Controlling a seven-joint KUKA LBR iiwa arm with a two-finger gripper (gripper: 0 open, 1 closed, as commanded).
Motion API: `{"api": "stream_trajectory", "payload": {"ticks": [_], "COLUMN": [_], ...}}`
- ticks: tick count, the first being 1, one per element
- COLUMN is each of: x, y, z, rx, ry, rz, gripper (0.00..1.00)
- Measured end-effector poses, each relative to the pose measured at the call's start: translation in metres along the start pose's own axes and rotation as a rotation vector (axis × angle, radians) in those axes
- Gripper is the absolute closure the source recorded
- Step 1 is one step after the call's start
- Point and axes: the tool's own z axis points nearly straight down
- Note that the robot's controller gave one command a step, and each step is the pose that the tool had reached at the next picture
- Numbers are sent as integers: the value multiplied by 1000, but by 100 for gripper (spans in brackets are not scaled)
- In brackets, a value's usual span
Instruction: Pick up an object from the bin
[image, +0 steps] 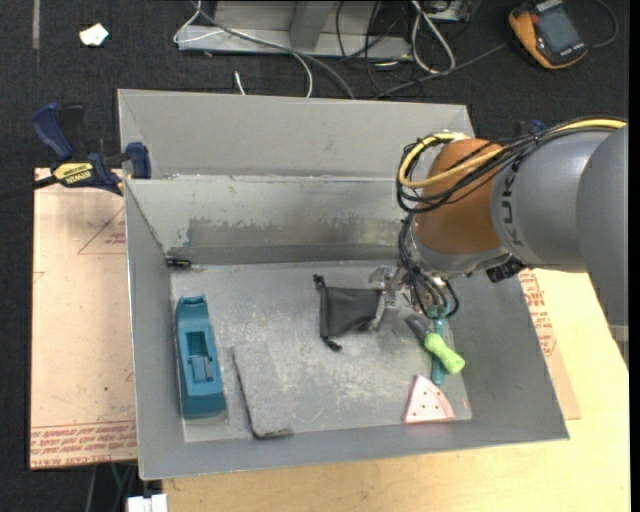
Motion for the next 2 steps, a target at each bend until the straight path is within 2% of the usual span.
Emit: {"api": "stream_trajectory", "payload": {"ticks": [1,2], "x": [0,-5], "y": [0,3], "z": [0,-72], "rx": [0,-1], "ry": [0,2], "rz": [0,-4], "gripper": [100,100]}}
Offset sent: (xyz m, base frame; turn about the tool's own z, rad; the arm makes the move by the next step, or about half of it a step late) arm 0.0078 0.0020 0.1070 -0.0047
